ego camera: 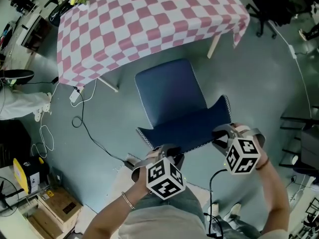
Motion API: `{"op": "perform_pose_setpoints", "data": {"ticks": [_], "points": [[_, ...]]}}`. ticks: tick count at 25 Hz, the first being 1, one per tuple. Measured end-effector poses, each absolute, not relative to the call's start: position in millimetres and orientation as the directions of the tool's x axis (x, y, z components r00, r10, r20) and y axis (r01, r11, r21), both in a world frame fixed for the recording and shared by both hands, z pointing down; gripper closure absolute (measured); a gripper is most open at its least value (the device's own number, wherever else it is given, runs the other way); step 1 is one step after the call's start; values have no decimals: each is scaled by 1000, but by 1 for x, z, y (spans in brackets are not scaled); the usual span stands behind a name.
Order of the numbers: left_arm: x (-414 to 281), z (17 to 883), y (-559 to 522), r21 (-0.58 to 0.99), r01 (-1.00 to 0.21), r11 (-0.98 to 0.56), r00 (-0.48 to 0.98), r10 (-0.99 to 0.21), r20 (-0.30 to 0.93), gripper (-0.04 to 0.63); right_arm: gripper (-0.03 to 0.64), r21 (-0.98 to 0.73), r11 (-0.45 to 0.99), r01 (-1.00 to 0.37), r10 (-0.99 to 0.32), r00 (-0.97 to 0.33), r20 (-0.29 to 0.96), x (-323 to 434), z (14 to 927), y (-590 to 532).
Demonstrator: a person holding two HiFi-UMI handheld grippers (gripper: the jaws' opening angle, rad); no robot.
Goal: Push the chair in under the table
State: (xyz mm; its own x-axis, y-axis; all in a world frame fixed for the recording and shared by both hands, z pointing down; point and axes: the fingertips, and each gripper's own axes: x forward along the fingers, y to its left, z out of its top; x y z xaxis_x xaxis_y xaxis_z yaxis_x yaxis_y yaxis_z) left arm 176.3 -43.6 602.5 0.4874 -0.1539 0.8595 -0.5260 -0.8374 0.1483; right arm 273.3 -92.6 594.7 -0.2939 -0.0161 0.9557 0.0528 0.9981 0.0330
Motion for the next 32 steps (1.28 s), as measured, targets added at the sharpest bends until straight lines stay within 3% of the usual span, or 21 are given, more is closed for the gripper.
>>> {"op": "perform_pose_setpoints", "data": {"ticks": [16, 22, 32], "points": [[176, 596, -55, 165, -564, -810, 486, -164, 858, 488, 492, 72, 997, 15, -65, -294, 954, 273, 588, -104], [161, 601, -78, 97, -602, -793, 435, -224, 872, 491, 492, 154, 988, -27, -154, -316, 936, 260, 593, -126], [120, 602, -158, 36, -662, -749, 393, -306, 867, 491, 491, 170, 985, -17, -165, -338, 927, 219, 594, -205]]}}
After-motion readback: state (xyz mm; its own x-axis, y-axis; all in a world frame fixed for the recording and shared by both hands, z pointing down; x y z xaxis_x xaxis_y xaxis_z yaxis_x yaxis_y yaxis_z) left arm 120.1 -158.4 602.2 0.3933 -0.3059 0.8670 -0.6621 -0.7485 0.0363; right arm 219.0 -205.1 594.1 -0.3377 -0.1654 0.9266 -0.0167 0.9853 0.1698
